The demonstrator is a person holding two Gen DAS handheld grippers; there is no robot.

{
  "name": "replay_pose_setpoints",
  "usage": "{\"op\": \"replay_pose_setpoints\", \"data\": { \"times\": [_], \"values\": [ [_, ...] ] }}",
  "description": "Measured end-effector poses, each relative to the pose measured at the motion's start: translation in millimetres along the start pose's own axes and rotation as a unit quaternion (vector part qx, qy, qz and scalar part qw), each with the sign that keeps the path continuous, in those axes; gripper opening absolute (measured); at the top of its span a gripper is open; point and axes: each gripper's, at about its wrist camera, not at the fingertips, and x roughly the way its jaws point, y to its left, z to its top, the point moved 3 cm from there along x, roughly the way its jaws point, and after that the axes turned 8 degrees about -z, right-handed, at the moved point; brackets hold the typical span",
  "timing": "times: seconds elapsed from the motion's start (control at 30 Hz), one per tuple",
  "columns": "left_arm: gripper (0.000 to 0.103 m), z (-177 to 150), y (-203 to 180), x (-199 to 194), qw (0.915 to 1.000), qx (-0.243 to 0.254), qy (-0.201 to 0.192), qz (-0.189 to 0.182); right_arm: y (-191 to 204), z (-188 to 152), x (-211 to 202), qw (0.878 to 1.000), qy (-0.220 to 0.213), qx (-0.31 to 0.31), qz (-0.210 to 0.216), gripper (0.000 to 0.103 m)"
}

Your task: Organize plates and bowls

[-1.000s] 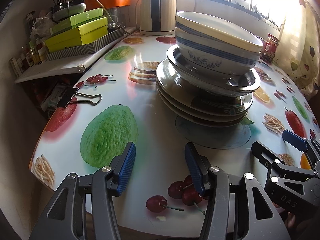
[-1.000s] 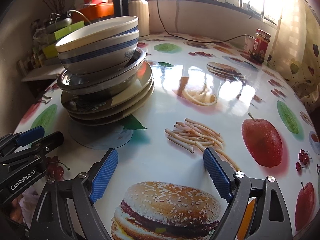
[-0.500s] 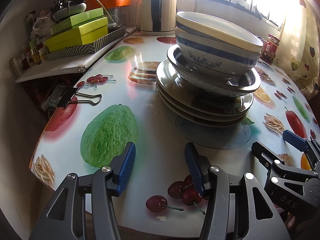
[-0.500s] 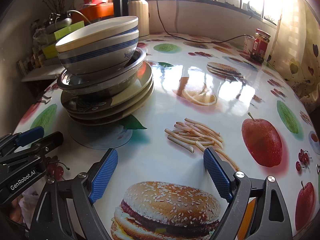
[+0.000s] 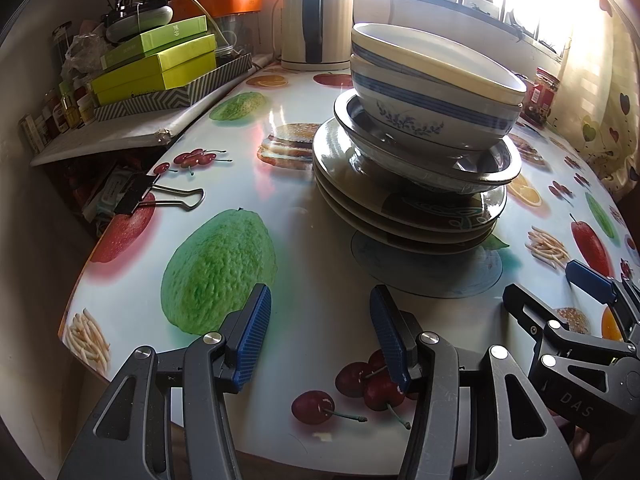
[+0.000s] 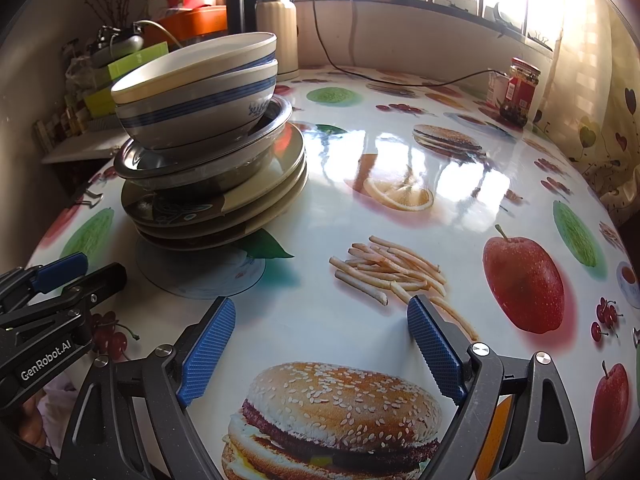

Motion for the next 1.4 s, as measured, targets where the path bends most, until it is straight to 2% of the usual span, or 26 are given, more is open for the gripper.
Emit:
{"op": "replay_pose_setpoints", "data": {
  "times": [1.4],
  "values": [
    [0.054, 0.5, -0.1, 0.8, 1.0000, 0.000, 0.000, 0.000, 0.1, -0.6, -0.2, 1.000, 0.000, 0.000, 0.000, 0.090]
  ]
}}
